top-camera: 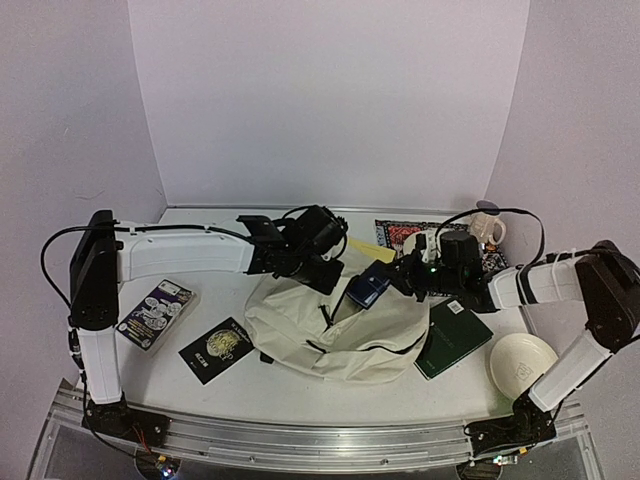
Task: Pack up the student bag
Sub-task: Place the card case in the lower front pocket of the bag.
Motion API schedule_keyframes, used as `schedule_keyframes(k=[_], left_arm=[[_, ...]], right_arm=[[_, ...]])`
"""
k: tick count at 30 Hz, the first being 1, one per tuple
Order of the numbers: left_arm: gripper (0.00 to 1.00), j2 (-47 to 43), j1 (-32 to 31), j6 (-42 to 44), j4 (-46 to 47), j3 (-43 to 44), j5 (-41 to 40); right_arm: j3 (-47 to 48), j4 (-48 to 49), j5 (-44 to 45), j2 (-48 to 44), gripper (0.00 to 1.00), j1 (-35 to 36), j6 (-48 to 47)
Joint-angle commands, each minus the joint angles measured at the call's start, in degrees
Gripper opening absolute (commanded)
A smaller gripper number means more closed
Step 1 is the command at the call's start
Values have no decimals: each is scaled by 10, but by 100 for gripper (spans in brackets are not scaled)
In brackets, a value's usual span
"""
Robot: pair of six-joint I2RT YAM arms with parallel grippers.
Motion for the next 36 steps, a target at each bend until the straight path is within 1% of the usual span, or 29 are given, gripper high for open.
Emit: schedule_keyframes(k=[1, 11, 18, 22, 28, 36], left_arm=[[0, -55, 2, -18, 61, -1, 4], [0, -58, 9, -34, 90, -1, 5], [0, -68, 16, -45, 124, -21, 26], [0, -66, 16, -47, 129, -25, 54], [0, -75, 16, -53, 140, -39, 69], [0, -68, 16, -62, 150, -37, 90]], right_arm=[[-2, 97, -39, 2, 0, 9, 30], [-13, 123, -40, 30, 0, 35, 48], [-28, 173, -65, 79, 0, 44, 58], [1, 199, -88, 106, 0, 45, 57], [65, 202, -101, 141, 0, 45, 52], [132, 211, -107, 196, 0, 46, 51]])
